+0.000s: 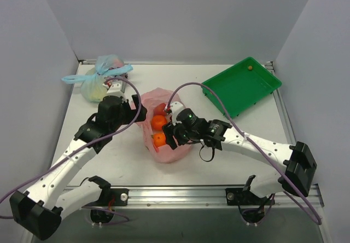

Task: Untie the knot of the plastic bag and take out the fruit

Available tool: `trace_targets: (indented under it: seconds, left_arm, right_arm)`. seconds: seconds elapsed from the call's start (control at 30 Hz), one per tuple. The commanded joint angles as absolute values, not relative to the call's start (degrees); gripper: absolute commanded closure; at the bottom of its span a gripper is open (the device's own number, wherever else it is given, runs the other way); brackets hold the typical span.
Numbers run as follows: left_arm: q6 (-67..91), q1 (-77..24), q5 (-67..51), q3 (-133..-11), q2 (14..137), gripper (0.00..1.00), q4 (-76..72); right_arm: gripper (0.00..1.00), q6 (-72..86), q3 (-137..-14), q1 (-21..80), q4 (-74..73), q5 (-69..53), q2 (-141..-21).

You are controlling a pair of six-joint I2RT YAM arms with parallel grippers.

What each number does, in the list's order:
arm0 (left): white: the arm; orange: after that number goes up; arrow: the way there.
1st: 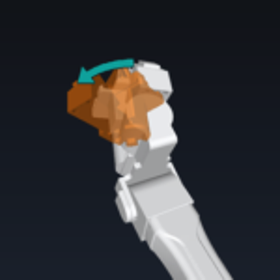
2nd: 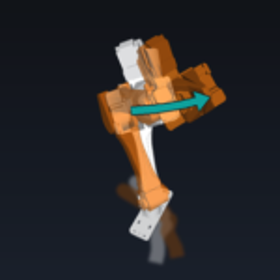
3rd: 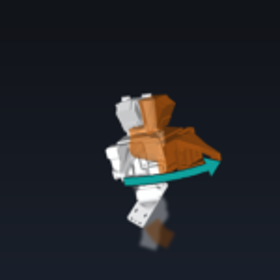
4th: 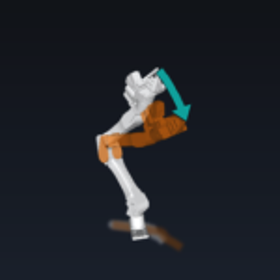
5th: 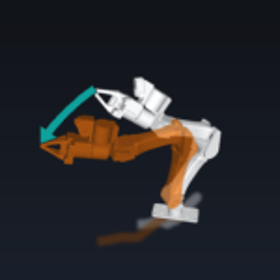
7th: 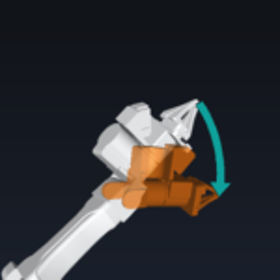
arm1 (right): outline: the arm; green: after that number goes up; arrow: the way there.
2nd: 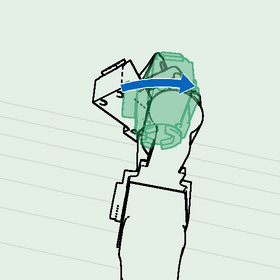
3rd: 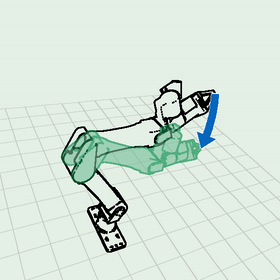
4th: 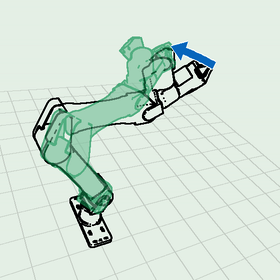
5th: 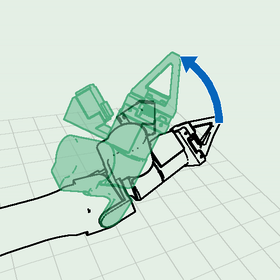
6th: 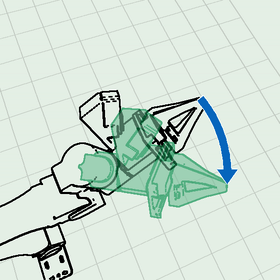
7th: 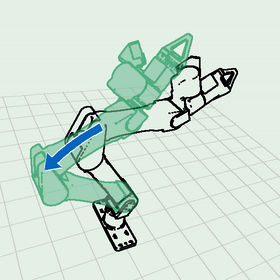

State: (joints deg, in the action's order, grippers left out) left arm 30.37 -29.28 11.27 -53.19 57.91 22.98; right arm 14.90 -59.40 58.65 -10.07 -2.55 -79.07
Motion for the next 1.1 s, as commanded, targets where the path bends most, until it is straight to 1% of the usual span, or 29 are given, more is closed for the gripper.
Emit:
trace_targets:
  seconds: [0.0, 0.2, 0.4, 0.43, 0.5, 0.6, 0.63, 0.67, 0.77, 0.8, 0.93, 1.03, 1.07]
  left_arm:
    - [30.2, -29.7, 9.3, -50.2, 53.9, 0.03, 28.0]
    - [30.4, -31.5, 1.1, -45.0, 52.0, 0.03, 29.3]
    - [36.5, -40.9, 9.0, -40.3, 55.2, 0.03, 27.7]
    - [37.6, -41.6, 11.4, -39.7, 56.1, 0.03, 27.5]
    - [40.2, -41.9, 12.4, -37.5, 56.9, 0.03, 26.4]
    - [43.6, -41.8, 13.7, -35.3, 57.4, 0.11, 25.7]
    - [44.1, -41.8, 13.7, -33.3, 57.0, 0.20, 25.1]
    - [44.7, -41.9, 13.4, -32.4, 56.9, 0.24, 23.7]
    - [45.4, -41.9, 12.1, -29.9, 56.4, 0.39, 21.6]
    - [45.4, -41.9, 12.0, -29.6, 56.5, 0.41, 21.6]
    - [45.1, -41.9, 12.7, -29.0, 56.7, 0.55, 21.5]
    - [45.0, -41.8, 12.6, -28.7, 57.0, 0.57, 20.8]
    - [45.0, -41.9, 12.5, -28.7, 56.9, 0.61, 20.6]
  right_arm:
    - [0.40, 14.1, -61.8, 54.8, -12.7, -1.2, -77.7]
    - [0.39, 12.7, -66.8, 53.8, -11.9, -4.3, -83.0]
    - [0.39, 14.9, -70.0, 53.8, -7.8, -5.4, -90.3]
    - [0.39, 15.0, -70.8, 53.8, -7.6, -5.6, -92.2]
    - [0.37, 15.3, -71.7, 53.8, -7.0, -6.2, -94.2]
    - [0.34, 15.6, -72.2, 54.0, -5.7, -7.6, -97.3]
    - [0.33, 15.6, -72.1, 54.0, -5.4, -8.1, -98.5]
    - [0.30, 15.6, -72.1, 54.3, -5.1, -8.6, -99.1]
    - [0.25, 15.3, -72.2, 54.9, -3.8, -9.3, -101.2]
    - [0.25, 15.3, -72.3, 55.1, -3.7, -9.4, -102.4]
    - [0.24, 15.2, -72.8, 56.1, -3.6, -9.8, -105.1]
    - [0.24, 15.5, -72.9, 56.4, -3.4, -9.4, -106.5]
    - [0.27, 15.6, -72.8, 56.4, -3.2, -8.9, -106.6]
